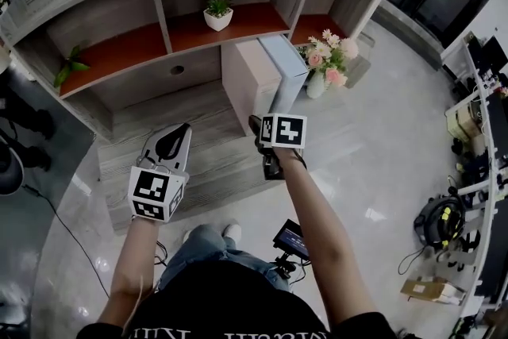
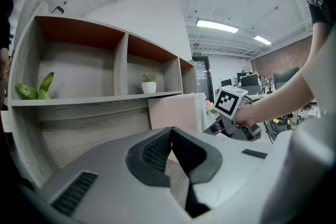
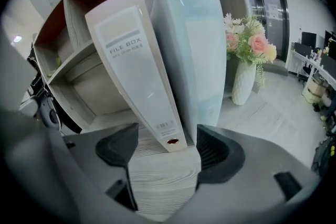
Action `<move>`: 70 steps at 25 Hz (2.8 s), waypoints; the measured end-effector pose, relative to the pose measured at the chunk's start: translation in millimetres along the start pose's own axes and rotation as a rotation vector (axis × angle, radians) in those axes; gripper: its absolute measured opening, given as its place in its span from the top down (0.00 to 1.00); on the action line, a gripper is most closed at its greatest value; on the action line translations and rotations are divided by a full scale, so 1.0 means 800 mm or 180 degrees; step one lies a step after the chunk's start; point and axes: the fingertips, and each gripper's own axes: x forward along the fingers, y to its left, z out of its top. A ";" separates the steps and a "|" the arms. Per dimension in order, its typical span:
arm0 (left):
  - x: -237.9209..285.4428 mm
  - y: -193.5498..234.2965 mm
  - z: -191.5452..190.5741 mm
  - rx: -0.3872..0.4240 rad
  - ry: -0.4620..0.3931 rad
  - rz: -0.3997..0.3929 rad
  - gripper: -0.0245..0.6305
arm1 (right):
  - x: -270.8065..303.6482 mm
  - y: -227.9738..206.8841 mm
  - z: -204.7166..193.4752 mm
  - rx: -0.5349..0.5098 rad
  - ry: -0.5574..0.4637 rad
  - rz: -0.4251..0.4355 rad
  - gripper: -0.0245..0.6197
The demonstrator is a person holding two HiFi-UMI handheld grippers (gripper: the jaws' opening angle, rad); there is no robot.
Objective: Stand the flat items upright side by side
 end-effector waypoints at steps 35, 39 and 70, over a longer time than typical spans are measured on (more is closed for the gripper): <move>-0.048 0.020 0.118 -0.0067 -0.0790 -0.0142 0.94 | -0.310 0.055 0.041 -0.0948 -0.1820 -0.0379 0.94; -0.057 0.015 0.130 0.0009 -0.0857 -0.0035 0.94 | -0.344 0.049 0.057 -0.1084 -0.2234 -0.0396 0.94; -0.062 -0.056 0.179 0.0263 -0.1089 0.0632 0.94 | -0.379 -0.027 0.098 -0.1576 -0.2556 0.0097 0.94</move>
